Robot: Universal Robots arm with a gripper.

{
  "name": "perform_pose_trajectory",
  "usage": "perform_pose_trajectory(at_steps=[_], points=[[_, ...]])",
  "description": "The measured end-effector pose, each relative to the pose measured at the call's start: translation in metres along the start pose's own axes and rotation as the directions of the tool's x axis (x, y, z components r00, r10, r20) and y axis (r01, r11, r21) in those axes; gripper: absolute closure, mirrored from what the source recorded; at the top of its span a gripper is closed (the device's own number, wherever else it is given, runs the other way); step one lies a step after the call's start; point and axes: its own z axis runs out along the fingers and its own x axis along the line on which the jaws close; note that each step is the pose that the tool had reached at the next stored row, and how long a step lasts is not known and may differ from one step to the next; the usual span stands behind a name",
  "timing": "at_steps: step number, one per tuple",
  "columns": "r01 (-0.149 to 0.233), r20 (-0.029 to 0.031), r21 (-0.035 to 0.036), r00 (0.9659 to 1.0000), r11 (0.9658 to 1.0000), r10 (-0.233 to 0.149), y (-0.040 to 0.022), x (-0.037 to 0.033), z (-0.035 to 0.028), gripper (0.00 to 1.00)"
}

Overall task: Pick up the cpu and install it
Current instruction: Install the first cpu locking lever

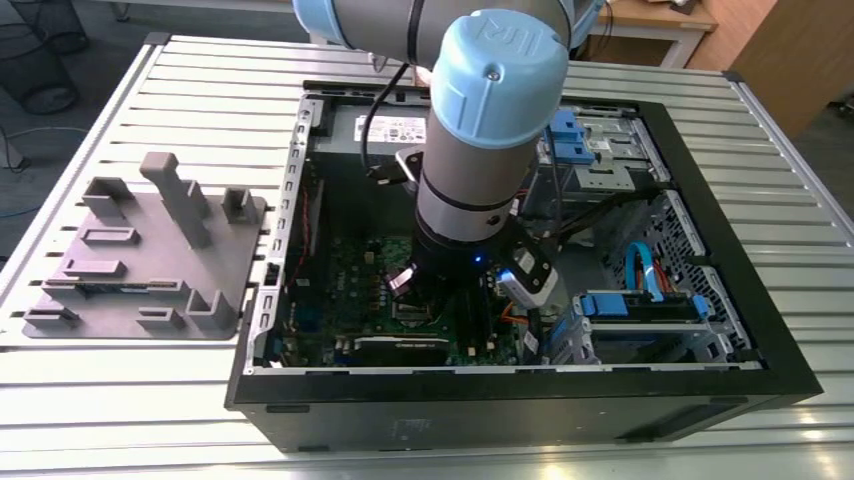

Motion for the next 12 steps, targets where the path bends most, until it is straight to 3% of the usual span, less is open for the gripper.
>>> perform_pose_trajectory(at_steps=[12], points=[[0.000,0.0001,0.0001,1.0000,1.0000,0.000,-0.0008,-0.0015,0.0010,0.89]])
